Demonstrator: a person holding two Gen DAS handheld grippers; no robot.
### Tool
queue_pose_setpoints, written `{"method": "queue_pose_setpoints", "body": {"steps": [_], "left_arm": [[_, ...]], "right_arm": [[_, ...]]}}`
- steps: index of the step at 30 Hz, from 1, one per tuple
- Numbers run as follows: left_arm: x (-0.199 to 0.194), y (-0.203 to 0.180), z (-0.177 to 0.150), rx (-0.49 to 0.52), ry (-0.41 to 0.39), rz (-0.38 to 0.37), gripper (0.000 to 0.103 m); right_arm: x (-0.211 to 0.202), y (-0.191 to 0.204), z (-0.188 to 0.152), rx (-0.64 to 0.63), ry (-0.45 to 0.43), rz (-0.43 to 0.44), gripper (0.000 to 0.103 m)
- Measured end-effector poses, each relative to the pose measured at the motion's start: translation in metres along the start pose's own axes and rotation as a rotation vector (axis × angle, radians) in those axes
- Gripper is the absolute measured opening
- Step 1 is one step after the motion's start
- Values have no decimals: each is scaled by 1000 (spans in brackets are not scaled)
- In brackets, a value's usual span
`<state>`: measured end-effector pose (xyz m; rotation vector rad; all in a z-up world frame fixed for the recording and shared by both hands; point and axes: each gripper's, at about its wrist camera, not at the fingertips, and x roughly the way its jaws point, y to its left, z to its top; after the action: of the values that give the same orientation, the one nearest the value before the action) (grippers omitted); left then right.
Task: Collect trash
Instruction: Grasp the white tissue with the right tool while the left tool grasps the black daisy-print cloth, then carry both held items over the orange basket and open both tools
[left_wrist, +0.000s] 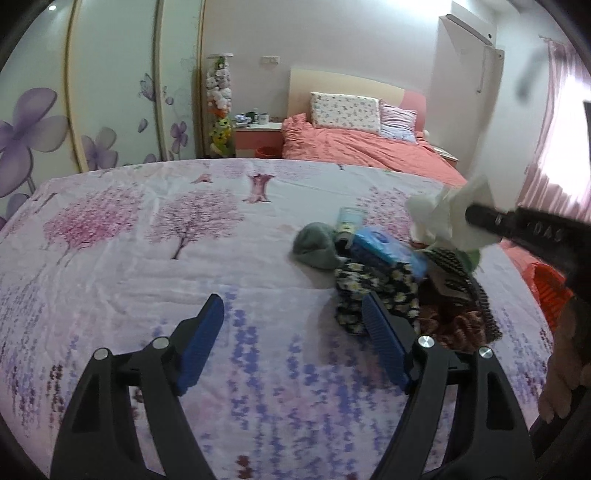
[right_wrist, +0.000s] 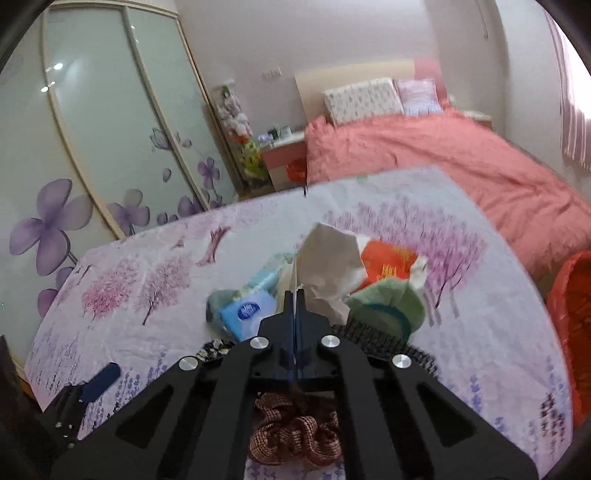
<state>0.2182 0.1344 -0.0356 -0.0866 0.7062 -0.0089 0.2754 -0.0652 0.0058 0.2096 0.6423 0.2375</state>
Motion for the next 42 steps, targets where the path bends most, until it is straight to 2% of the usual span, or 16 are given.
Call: {"method": "queue_pose_setpoints", "body": {"steps": [6,13,19,22,23,24,27,36,42], "left_arm": [[9,-22,1,0,20,-61,76],[30,-42,-1,0,75,-84,74],[56,-48,-1,-9,135,-91,57],[63,-49,-1,-16,157,-119,41],[63,-48,-1,-19,156,-129,31],[62,-48,0,-19,151,-128,26],[55,-46,1,-7,141,-128,18],[12,-38,18,43,57,-82,16],[-16,-38,36,50,3,-81,17]], "right_arm": [[-30,-15,4,2,-78,-42,1],[-36,-47,-6,26,-63,-106,1],[-36,-64,-13,56,-45,-126,1],[-38,-69,-16,57,-41,-134,1],[-39,-70,-17,58,-40,-135,1],[-40,-71,-17,59,-40,-137,1],[-46,-74,-18,57,-46,-138,1],[-63,-73,-16,59,-84,-129,1],[-78,-75,-16,64,-107,-118,1]]}}
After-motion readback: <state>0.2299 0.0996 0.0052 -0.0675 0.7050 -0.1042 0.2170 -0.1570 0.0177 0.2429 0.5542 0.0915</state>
